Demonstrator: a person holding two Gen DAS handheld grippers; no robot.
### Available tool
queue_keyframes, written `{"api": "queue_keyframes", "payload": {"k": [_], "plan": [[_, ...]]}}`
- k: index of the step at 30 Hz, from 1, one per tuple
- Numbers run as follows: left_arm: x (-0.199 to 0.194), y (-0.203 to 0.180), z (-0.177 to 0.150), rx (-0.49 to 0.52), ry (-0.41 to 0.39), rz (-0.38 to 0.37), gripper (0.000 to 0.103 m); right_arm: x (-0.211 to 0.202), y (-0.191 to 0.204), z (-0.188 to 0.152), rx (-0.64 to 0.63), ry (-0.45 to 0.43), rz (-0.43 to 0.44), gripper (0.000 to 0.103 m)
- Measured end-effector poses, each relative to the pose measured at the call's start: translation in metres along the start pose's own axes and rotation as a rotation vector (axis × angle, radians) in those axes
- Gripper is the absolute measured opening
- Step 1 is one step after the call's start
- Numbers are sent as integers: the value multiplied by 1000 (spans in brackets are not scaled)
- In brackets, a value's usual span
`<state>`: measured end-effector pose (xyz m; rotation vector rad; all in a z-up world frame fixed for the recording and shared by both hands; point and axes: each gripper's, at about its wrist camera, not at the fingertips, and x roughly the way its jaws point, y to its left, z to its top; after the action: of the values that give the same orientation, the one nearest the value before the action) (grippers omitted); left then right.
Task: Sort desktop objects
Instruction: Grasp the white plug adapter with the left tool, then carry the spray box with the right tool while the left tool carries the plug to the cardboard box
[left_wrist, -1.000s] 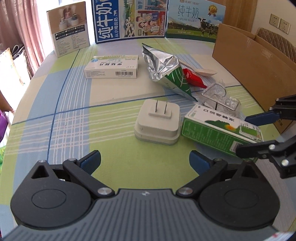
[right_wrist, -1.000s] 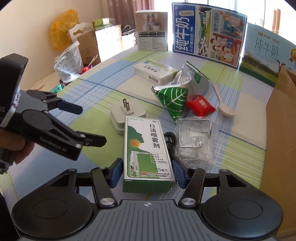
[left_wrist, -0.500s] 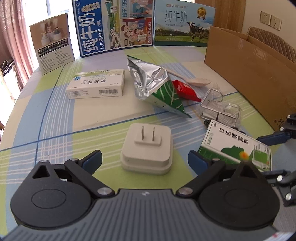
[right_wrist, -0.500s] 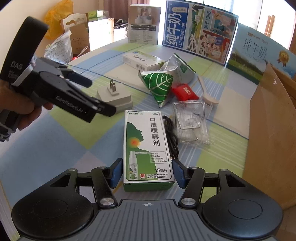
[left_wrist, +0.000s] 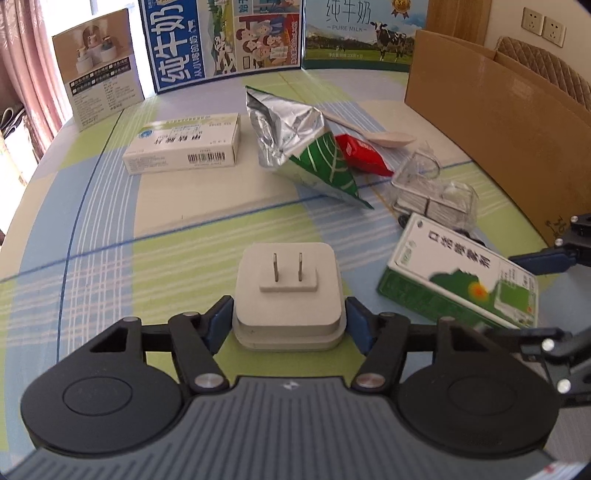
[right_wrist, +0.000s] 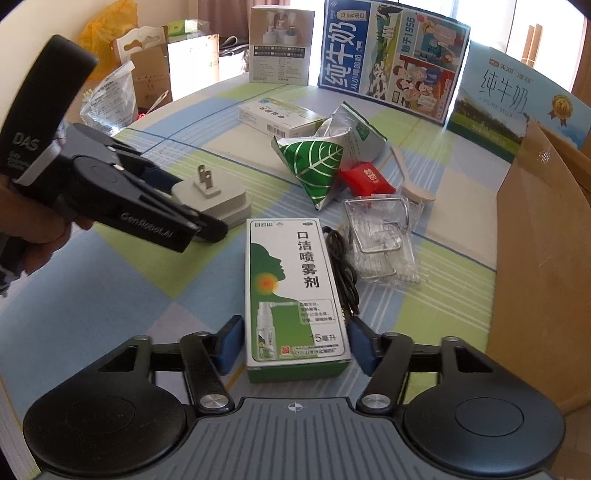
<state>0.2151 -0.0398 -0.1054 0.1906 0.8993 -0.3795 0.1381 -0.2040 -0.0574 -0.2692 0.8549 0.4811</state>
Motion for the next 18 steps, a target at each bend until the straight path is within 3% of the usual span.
{"api": "queue_keyframes", "payload": {"k": [7,13,15,16,18], "plan": [[-26,-22,-20,-18,76,3,60,-23,2,-16,84,24,-12,53],[-45,-44,-43,-45,94,5,60,-46,9,-40,127,42,-3,54],[-49,-49,-49,-39,92,4,70,-47,10,-44,126,37,-4,73],[-50,-52,-49,-22,90,12,77,-48,9,-45,131,31,1,76],[-51,-56,-49,6,75,33,77,-48,8,-44,140,20,5,77]]}}
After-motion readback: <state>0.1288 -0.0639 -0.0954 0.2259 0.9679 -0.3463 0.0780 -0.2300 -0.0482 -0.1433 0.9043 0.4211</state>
